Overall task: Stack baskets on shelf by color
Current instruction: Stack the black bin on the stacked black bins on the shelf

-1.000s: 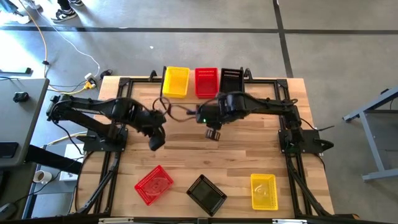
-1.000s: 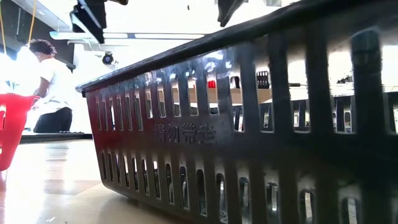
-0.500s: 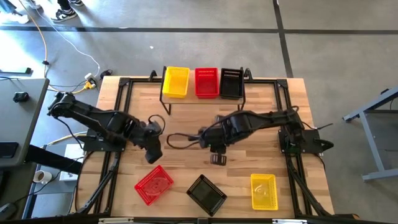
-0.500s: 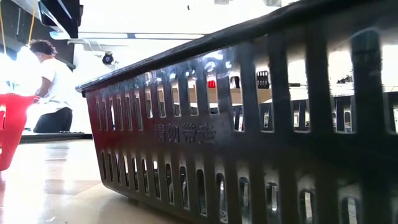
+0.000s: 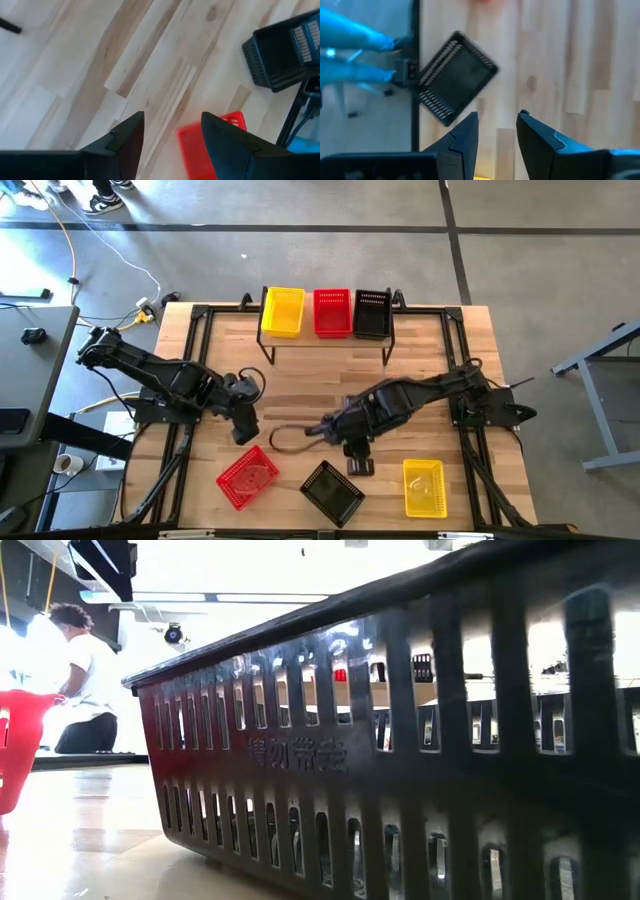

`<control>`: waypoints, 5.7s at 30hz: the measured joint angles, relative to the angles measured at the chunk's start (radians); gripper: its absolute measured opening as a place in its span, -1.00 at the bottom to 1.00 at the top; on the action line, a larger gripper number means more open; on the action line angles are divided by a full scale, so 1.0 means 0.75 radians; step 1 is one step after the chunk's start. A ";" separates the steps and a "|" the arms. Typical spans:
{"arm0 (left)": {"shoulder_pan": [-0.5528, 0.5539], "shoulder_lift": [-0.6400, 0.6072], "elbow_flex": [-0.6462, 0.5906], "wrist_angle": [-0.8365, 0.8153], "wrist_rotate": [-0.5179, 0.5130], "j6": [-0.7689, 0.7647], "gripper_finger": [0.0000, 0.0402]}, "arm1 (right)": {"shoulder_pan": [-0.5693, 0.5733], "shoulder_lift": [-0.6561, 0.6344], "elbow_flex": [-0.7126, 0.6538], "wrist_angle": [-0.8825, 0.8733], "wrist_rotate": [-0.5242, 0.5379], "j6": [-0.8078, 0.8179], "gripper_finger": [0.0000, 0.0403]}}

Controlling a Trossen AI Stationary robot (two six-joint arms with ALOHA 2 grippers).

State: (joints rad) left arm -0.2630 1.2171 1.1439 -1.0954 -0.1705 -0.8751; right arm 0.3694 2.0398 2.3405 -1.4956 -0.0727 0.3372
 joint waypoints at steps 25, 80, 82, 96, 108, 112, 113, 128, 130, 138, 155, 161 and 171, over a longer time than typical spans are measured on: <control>0.001 0.000 0.000 -0.006 0.014 0.165 -0.07 | 0.353 0.327 -0.001 0.146 0.002 -0.275 -0.41; 0.001 0.000 0.000 -0.005 0.008 0.241 -0.07 | 0.399 0.620 0.021 0.165 0.120 -0.025 -0.93; 0.001 -0.001 0.000 -0.005 0.008 0.263 -0.07 | 0.385 0.609 0.019 0.161 0.123 0.031 -0.97; 0.001 -0.001 0.000 -0.006 0.008 0.421 -0.07 | 0.301 0.440 0.019 0.178 0.348 0.391 -1.00; 0.001 -0.001 0.000 -0.008 0.008 0.519 -0.07 | 0.207 0.252 0.019 -0.048 0.843 0.530 -1.00; 0.001 -0.001 0.000 -0.008 0.008 0.519 -0.07 | 0.164 0.192 0.018 -0.097 0.992 0.485 -1.00; 0.001 -0.001 0.000 -0.009 0.008 0.519 -0.07 | 0.152 0.175 0.017 -0.100 1.027 0.442 -1.00; 0.013 0.000 0.000 -0.010 -0.052 0.519 -0.07 | -0.195 -0.079 0.017 -0.101 1.203 -0.155 -1.00; 0.033 0.000 0.000 -0.010 -0.077 0.520 -0.07 | -0.233 -0.119 0.017 -0.101 1.204 -0.209 -1.00; 0.163 0.000 0.000 -0.008 -0.183 0.528 -0.07 | -0.363 -0.208 0.007 -0.097 1.189 -0.378 -1.00; 0.480 0.000 0.000 -0.005 -0.186 0.624 -0.07 | -0.696 -0.339 -0.394 -0.078 0.755 -0.716 -1.00; 0.550 0.000 0.000 -0.005 -0.186 0.624 -0.07 | -0.820 -0.338 -0.394 -0.083 0.633 -0.700 -1.00; 0.635 0.000 0.000 -0.004 -0.186 0.624 -0.07 | -0.894 -0.336 -0.394 -0.061 0.455 -0.728 -1.00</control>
State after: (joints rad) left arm 0.2129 1.2171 1.1439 -1.0983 -0.3103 -0.4074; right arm -0.3014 1.7878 2.0453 -1.5410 0.2682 -0.2087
